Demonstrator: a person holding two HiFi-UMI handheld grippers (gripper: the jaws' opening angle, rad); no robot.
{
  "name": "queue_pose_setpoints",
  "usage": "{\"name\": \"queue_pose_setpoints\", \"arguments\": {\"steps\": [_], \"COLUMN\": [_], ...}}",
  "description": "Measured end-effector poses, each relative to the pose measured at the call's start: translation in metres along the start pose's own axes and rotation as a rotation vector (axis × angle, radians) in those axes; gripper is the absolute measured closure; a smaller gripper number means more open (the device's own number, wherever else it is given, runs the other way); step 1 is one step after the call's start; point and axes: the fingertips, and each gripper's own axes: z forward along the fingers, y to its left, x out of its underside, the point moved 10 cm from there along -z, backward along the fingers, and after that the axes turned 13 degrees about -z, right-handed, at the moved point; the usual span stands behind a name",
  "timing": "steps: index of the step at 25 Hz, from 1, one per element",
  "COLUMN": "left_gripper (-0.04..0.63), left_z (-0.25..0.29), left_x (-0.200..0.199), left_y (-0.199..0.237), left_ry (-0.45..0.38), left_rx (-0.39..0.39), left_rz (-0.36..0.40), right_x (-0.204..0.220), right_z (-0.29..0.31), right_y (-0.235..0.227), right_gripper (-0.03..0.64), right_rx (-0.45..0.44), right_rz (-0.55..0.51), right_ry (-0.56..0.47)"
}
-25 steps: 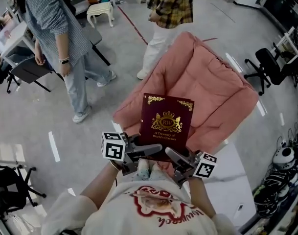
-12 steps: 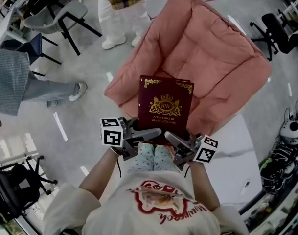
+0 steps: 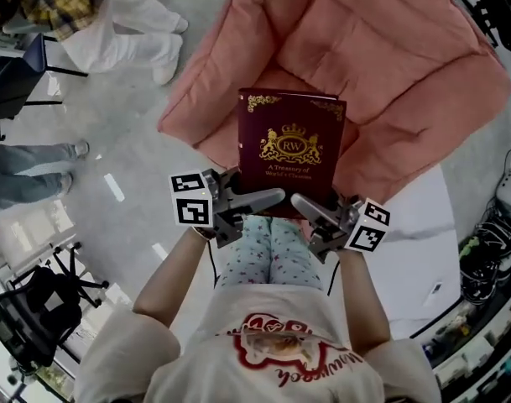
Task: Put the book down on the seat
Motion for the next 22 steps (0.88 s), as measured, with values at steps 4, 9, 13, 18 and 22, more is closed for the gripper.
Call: {"name": "queue_pose_setpoints", "arguments": {"steps": [4,9,13,18,22], "left_gripper": [0.353,0.353,0.353,0.353,0.351], "left_z": [-0.014,-0.022,-0.013,-0.010,-0.016], "left_x": [0.007,0.006,0.009,0.015,0.023], "left_y": [0.036,0.103,0.133,0.158,0.180], "left_ry": [-0.028,-0.047,-0.061,-0.085,-0.098], "left_rx": [-0.023,-0.044,-0.057,-0.065,-0.073], "left_rz": [-0.050,-0.084,-0.121,-0.157,-0.199], "right_x": [0.024,0.056,0.064,0.073,0.088], "right_z": [0.011,0.023,0.018,0.016,0.018], "right_y": [-0.027,-0.087,-0.117,-0.138,-0.151], "right_gripper": [0.391,0.390,0.390,0.387,0.382], "right_rx": [0.005,0.005,0.023,0.038,0.069], "right_rz": [0.052,0.084,0.111,0.131,0.152], "right_ry": [0.031,0.059,0.086,0.127,0.159]}}
